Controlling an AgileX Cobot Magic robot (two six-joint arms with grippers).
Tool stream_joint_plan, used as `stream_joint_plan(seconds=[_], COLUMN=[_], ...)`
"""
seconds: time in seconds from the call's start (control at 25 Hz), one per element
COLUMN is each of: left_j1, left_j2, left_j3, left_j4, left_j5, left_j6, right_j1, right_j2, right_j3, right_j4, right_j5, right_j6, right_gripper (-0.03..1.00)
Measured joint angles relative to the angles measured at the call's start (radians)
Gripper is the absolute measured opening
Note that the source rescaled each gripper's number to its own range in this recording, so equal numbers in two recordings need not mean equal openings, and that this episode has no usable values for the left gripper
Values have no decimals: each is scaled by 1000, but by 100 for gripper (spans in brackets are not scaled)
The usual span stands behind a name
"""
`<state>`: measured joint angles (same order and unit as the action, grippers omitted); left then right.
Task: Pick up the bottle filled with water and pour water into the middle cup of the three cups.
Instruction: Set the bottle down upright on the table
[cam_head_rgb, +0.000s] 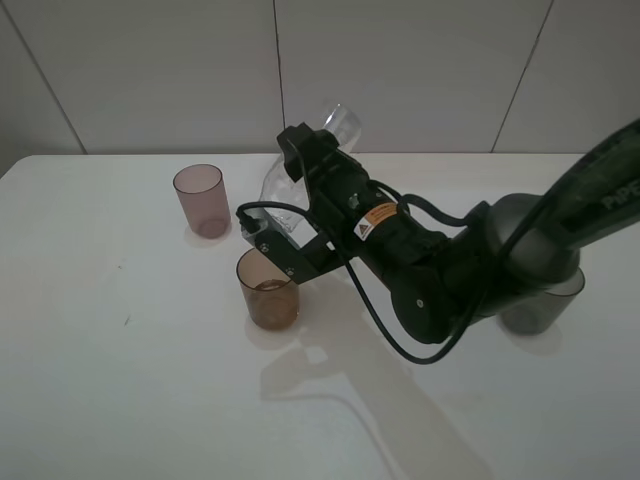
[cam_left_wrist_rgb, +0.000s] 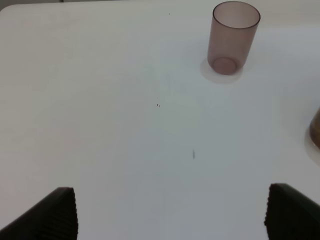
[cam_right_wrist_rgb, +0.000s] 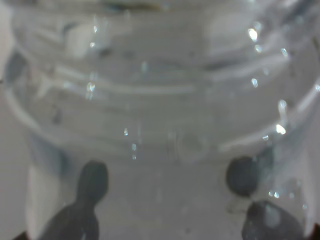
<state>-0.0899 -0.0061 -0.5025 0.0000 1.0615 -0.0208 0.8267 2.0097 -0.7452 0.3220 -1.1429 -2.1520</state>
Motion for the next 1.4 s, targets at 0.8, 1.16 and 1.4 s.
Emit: stream_joint_plan(seconds=[0.8, 1.16, 1.4], left_j1=[0, 0, 0], left_j2=[0, 0, 0], left_j3=[0, 0, 0], left_j4=[0, 0, 0], left_j5=[0, 0, 0], left_j6=[0, 0, 0], right_j1=[-180, -300, -314], right_j2=[-172, -109, -12], right_j3=[-104, -189, -193], right_j4=[-16, -388, -376], right_j5=[694, 596, 438], right_j6=[947, 1776, 2000], right_gripper=[3, 3, 3])
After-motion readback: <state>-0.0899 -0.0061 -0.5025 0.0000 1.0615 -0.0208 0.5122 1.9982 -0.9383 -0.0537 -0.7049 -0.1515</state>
